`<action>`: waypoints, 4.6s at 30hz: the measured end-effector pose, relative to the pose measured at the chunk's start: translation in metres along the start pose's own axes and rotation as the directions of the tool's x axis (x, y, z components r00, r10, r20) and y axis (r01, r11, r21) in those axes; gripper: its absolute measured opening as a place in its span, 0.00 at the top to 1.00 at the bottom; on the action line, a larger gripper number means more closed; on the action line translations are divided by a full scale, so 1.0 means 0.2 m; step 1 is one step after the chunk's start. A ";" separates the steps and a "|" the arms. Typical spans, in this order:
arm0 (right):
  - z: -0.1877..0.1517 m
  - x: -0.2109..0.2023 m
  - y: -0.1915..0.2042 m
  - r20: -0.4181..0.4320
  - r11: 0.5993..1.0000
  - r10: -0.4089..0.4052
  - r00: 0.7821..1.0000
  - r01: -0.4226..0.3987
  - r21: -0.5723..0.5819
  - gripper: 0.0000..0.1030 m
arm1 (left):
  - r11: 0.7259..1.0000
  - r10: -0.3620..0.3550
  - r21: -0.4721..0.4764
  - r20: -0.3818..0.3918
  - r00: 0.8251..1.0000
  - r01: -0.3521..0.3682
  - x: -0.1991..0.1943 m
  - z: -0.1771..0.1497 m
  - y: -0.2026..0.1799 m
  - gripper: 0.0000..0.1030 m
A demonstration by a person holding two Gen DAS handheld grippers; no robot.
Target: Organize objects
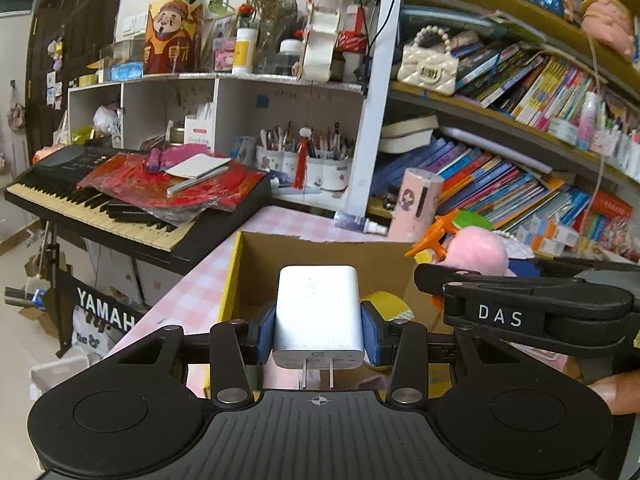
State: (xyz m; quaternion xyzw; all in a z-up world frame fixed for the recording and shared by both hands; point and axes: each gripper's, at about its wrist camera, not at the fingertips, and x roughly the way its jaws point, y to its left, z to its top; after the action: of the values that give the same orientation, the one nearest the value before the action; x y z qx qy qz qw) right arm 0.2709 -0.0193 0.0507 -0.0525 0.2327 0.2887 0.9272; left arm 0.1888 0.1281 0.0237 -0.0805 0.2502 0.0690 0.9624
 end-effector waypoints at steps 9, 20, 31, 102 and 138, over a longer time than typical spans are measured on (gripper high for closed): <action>-0.05 0.24 -0.06 -0.089 0.999 0.019 0.996 -0.023 -0.044 0.43 | 0.997 0.071 0.018 -0.093 0.993 -0.069 0.23 -0.03 0.01 0.60; -0.14 0.44 -0.08 -0.187 0.995 0.035 0.982 -0.051 -0.082 0.43 | 0.992 0.121 0.056 -0.132 0.984 -0.114 0.33 -0.06 0.01 0.60; -0.18 0.50 -0.04 -0.232 0.988 0.054 0.971 -0.085 -0.126 0.43 | 0.989 0.140 0.076 -0.137 0.981 -0.130 0.36 -0.06 0.01 0.60; -0.94 -1.03 0.02 -0.190 0.833 -0.461 0.867 0.497 0.245 0.17 | 0.937 -0.182 0.267 -0.180 0.967 0.226 -0.55 -0.61 -0.42 0.15; -0.98 -1.10 -0.04 -0.247 0.783 -0.519 0.818 0.571 0.247 0.10 | 0.949 -0.079 0.285 -0.204 0.976 0.137 -0.57 -0.65 -0.54 0.06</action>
State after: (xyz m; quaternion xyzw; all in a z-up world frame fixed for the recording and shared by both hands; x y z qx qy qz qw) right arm 0.0366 -0.1835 -0.0204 0.0045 0.3258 -0.0381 0.9447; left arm 0.0478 -0.0135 -0.0200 0.0453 0.3437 -0.0304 0.9375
